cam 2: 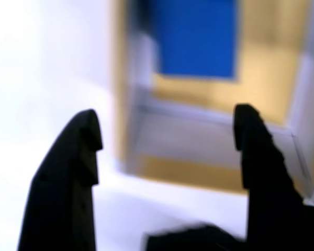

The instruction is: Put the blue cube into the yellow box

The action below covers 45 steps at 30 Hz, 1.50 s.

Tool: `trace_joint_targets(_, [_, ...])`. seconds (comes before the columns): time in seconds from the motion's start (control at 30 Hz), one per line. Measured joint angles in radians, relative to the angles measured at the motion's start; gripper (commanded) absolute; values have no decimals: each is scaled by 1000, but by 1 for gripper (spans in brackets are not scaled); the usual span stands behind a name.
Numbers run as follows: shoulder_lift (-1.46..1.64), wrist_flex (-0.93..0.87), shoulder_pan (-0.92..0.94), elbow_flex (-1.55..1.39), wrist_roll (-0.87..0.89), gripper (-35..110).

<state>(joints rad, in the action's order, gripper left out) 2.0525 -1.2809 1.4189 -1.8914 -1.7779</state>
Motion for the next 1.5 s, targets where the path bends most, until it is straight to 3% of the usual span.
trace_joint_targets(0.27, [92,132,-370,0,163,14])
trace_joint_targets(0.43, [227,249,-626,-104,175,9])
trace_joint_targets(0.6, [445,453,-913,-383,120,4])
trace_joint_targets(0.87, [836,617,-1246,-850,6,0])
trace_joint_targets(1.03, [973,612,-1359,-1039,11,0])
trace_joint_targets(1.5, [1264,175,-1482,-1227,98,4])
